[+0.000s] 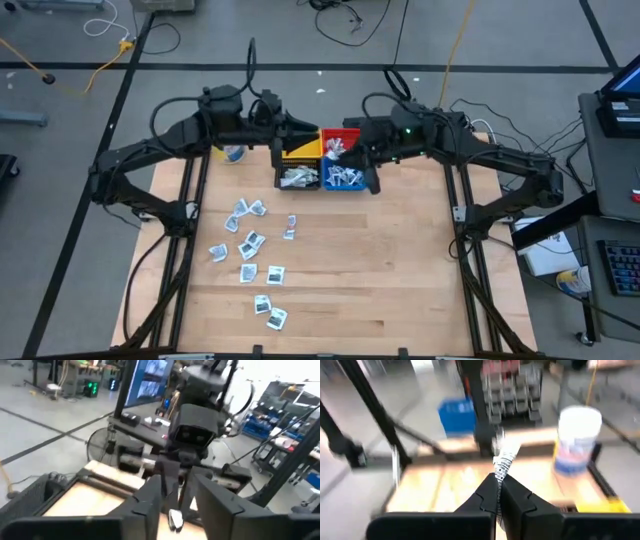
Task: Pick & Place First Aid Supplies
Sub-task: Put the orange ointment pack into the red basket
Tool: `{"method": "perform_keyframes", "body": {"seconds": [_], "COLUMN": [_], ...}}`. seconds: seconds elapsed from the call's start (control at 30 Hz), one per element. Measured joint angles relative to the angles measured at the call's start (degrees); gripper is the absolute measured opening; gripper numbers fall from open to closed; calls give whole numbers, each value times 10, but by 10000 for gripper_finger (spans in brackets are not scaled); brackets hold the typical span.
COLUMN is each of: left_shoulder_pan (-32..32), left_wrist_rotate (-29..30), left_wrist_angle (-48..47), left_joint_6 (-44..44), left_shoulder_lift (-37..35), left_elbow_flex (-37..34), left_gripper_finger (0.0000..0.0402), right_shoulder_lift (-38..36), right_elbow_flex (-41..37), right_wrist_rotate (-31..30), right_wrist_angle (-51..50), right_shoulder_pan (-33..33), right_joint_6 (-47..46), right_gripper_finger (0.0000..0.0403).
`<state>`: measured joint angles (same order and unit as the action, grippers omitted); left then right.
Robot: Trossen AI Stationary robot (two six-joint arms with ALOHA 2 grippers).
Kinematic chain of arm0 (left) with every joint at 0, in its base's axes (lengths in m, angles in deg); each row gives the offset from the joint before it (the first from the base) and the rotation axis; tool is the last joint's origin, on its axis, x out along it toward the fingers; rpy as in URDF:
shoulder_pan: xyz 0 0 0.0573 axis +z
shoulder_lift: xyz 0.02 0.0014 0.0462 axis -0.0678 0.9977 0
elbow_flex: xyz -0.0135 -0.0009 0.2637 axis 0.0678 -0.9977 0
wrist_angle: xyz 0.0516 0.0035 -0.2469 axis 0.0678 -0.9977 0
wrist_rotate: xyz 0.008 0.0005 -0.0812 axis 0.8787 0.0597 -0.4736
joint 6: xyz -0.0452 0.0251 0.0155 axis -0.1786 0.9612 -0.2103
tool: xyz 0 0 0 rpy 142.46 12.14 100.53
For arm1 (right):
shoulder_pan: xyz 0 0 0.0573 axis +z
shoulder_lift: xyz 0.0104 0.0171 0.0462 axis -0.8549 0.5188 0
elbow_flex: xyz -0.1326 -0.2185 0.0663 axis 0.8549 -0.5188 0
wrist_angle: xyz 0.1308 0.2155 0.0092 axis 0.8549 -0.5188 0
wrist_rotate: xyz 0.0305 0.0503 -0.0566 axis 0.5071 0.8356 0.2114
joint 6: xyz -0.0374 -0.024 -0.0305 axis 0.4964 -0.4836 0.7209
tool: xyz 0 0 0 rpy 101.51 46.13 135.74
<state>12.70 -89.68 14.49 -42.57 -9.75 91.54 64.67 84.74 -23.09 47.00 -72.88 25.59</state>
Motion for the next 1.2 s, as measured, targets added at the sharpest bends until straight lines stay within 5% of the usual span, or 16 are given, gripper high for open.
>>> {"method": "perform_keyframes", "body": {"seconds": [0.27,0.57,1.2], "left_shoulder_pan": [1,1,1], "left_wrist_rotate": [-6,-50,-46], "left_wrist_angle": [-14,-17,-21], "left_joint_6": [5,-12,-8], "left_shoulder_lift": [-9,-9,-9], "left_elbow_flex": [0,0,0], "left_gripper_finger": [181,184,177], "right_shoulder_lift": [56,112,233], "right_elbow_flex": [75,92,92], "right_wrist_rotate": [-35,-91,-157], "right_wrist_angle": [-243,-398,-268], "right_shoulder_pan": [-8,-32,-207], "right_joint_6": [86,178,344], "right_gripper_finger": [1,0,0]}}
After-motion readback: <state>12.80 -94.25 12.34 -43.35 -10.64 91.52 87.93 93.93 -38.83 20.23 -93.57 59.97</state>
